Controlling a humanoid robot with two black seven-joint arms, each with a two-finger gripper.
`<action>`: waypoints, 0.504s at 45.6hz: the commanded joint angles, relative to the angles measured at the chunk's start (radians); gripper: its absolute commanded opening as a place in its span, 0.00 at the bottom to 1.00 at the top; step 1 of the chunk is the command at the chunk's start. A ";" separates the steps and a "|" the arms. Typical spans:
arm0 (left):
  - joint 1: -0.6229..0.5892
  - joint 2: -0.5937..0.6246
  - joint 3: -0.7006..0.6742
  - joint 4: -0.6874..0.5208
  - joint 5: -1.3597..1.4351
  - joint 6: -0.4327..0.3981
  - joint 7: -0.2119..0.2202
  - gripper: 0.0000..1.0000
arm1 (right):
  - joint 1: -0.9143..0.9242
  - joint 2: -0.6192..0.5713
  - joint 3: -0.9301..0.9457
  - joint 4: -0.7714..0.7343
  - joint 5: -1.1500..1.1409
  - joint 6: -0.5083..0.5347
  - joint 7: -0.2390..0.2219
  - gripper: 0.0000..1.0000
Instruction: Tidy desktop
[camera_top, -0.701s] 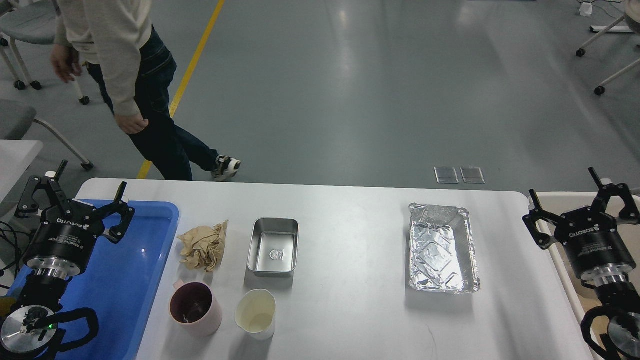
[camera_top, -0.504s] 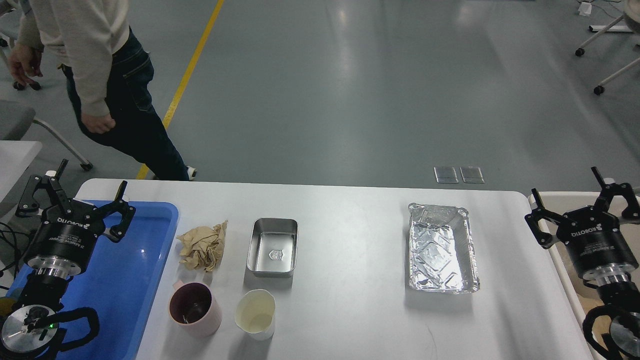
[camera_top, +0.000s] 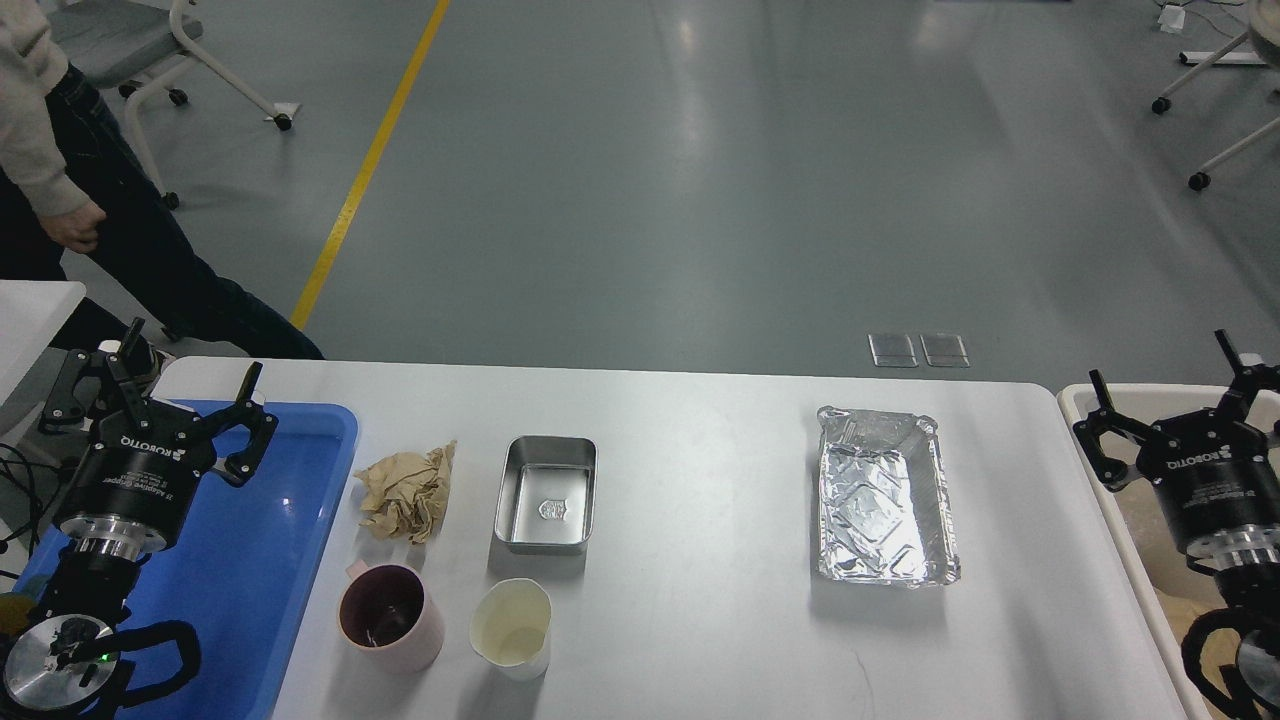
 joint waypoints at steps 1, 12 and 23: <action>0.005 -0.048 -0.001 0.012 0.003 0.008 -0.007 0.96 | -0.004 -0.004 0.008 -0.003 -0.001 0.061 0.000 1.00; 0.050 -0.083 -0.004 0.005 0.208 0.025 -0.007 0.93 | -0.014 0.005 0.008 -0.003 -0.003 0.081 0.001 1.00; 0.117 0.069 0.018 -0.087 0.287 0.080 0.048 0.94 | -0.012 -0.003 0.001 -0.004 -0.084 0.031 0.001 1.00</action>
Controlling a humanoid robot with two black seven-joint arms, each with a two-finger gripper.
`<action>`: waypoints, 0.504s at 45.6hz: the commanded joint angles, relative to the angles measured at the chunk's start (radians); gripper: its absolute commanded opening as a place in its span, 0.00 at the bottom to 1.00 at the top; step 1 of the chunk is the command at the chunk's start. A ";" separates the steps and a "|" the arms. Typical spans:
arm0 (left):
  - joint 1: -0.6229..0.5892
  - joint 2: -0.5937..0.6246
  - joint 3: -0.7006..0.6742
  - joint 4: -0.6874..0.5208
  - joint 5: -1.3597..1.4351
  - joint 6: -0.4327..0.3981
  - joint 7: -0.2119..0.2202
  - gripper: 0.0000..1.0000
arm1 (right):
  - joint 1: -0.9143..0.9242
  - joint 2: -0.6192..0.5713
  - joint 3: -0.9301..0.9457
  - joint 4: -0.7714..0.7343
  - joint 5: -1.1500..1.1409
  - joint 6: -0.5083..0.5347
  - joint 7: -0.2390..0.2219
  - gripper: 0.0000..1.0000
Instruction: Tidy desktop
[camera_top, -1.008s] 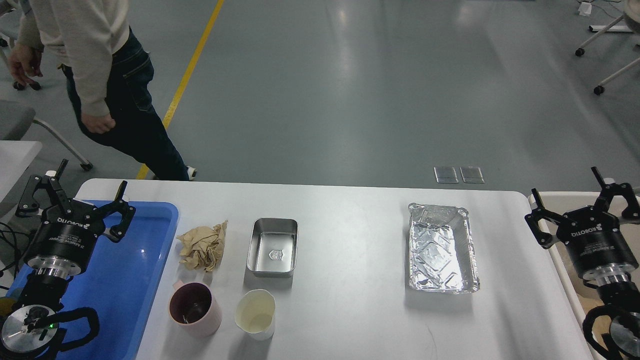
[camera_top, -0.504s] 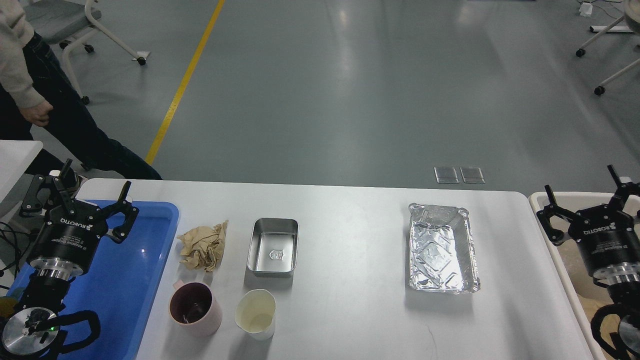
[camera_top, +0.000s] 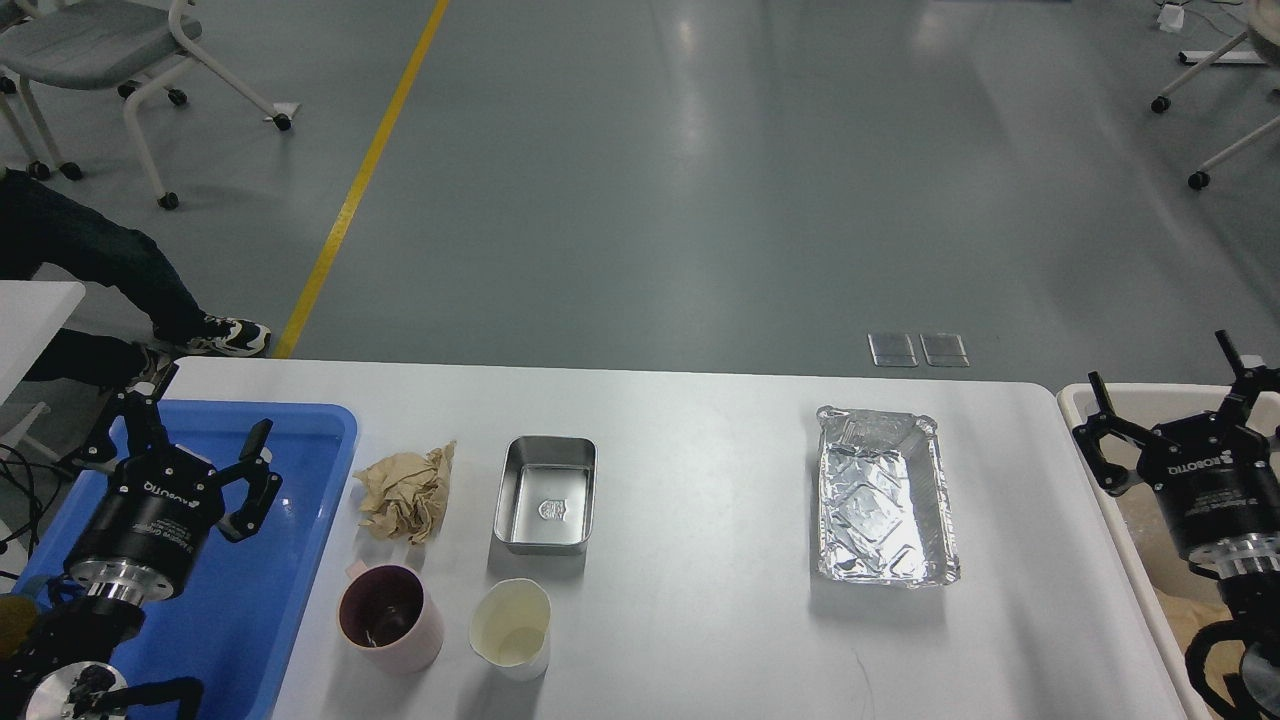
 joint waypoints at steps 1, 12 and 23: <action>0.034 0.152 0.023 -0.043 0.011 0.020 0.058 0.94 | 0.000 -0.006 -0.004 -0.005 -0.130 -0.022 0.000 1.00; 0.037 0.384 0.026 -0.051 0.011 0.025 0.064 0.96 | 0.010 0.000 0.001 -0.104 -0.295 -0.028 0.003 1.00; 0.032 0.527 0.055 -0.053 0.013 0.022 0.060 0.96 | 0.016 0.002 0.001 -0.117 -0.300 -0.030 0.002 1.00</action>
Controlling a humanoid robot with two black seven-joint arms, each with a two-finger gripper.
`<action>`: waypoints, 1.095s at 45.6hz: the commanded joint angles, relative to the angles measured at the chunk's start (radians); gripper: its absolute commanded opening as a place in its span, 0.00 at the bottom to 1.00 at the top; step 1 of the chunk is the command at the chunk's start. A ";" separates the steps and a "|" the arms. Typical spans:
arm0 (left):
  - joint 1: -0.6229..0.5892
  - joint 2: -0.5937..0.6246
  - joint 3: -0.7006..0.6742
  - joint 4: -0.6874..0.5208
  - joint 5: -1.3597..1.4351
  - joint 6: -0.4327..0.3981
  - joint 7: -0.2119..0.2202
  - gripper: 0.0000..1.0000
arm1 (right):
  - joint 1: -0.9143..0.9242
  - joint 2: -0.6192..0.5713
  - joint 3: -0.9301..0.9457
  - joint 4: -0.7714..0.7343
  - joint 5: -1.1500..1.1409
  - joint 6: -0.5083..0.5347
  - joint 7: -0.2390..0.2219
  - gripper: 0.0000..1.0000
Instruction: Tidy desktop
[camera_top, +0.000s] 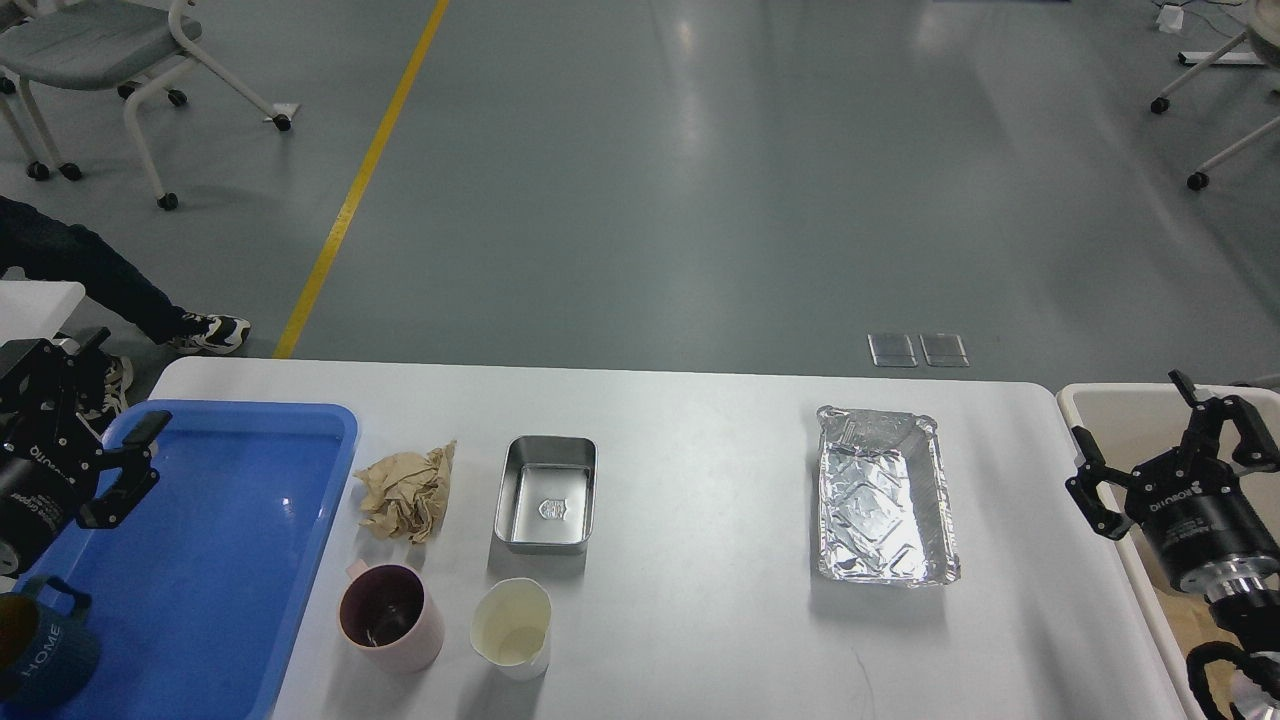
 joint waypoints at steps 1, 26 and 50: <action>-0.003 0.040 0.005 0.000 -0.001 -0.002 -0.002 0.96 | 0.002 -0.001 -0.002 -0.004 -0.001 0.002 -0.001 1.00; 0.136 0.428 -0.023 -0.036 0.009 0.008 -0.002 0.94 | 0.001 -0.009 -0.005 0.002 -0.010 0.010 -0.001 1.00; 0.217 0.600 -0.169 -0.032 0.289 -0.008 -0.004 0.95 | -0.004 -0.021 0.000 -0.001 -0.011 0.010 -0.001 1.00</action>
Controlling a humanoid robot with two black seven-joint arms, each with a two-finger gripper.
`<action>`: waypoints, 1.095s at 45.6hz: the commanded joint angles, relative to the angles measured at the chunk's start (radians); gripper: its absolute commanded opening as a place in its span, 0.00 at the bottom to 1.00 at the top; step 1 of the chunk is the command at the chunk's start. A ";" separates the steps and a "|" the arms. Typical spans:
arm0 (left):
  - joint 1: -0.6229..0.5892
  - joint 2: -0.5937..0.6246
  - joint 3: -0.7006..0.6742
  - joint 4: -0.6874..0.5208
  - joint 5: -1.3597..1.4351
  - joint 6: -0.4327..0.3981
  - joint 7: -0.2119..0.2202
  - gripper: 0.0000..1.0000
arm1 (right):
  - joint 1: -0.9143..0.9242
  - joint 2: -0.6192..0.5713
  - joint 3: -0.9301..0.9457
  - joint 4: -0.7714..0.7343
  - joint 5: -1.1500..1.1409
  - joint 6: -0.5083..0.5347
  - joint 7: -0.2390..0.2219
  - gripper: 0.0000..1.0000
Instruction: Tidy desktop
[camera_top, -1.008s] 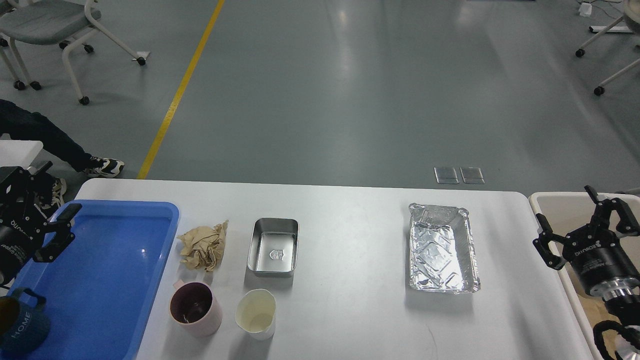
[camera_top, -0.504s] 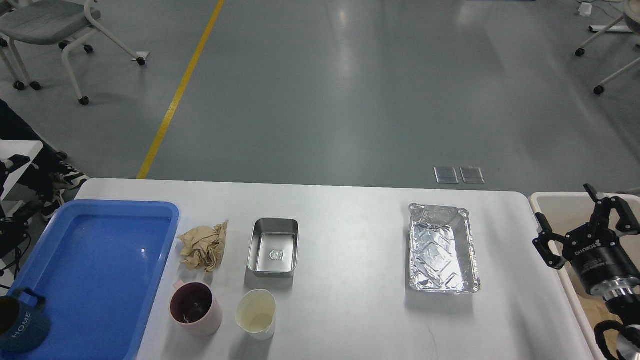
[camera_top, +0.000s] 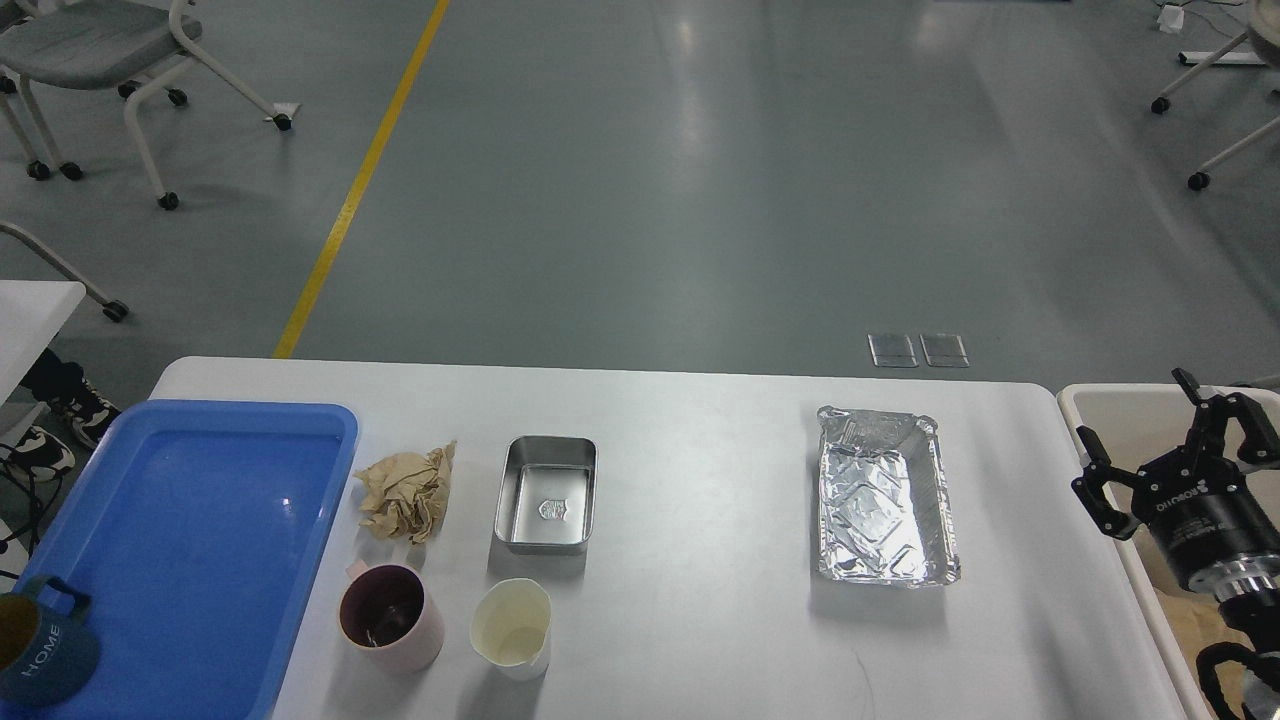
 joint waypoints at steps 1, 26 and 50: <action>0.000 0.002 -0.019 0.000 0.009 -0.019 0.000 0.95 | 0.001 -0.002 0.002 -0.003 0.001 0.000 0.000 1.00; 0.002 0.000 0.140 -0.003 0.040 -0.042 0.005 0.94 | 0.004 0.001 -0.008 0.000 0.001 0.001 0.000 1.00; -0.392 -0.119 0.569 0.184 0.190 -0.114 0.003 0.94 | 0.001 0.004 -0.011 0.006 0.000 0.003 0.000 1.00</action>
